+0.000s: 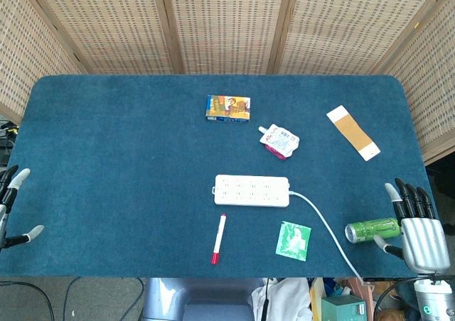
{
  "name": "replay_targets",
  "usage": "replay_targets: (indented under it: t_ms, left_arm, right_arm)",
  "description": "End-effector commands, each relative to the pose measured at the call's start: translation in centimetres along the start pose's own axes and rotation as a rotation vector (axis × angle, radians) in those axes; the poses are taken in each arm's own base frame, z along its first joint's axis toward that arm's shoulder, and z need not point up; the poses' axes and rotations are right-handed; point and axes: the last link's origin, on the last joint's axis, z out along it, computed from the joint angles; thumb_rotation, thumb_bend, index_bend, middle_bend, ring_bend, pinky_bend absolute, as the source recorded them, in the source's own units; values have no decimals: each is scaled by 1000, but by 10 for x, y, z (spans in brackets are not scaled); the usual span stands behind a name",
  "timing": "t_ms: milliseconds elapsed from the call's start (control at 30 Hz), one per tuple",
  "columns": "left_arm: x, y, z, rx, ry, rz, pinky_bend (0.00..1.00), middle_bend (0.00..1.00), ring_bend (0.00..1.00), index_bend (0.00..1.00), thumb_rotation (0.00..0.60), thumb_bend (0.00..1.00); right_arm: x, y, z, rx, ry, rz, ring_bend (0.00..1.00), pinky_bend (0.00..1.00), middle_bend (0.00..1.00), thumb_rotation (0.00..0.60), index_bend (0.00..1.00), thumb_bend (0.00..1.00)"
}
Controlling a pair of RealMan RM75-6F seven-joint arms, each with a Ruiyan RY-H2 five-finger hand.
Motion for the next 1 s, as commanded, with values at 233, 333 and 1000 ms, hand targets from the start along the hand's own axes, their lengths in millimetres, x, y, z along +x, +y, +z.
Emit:
replay_targets:
  t_ms: [233,333,1000]
  left_arm:
    - [-1,1,0,0,-3,7,0,0,0,0,600,0]
    - [0,1,1,2,3,6,0,0,0,0,600,0]
    - [1,1,12,55,23,8,0,0,0,0,600,0]
  right_arm:
    - [-4,-2,2,17,-4,58,0,0,0,600,0,0]
    - [-8,-4,9,24,-8,72,0,0,0,600,0,0]
    - [-61,-84,124,323,-400,77,968,1000,882,600,86,886]
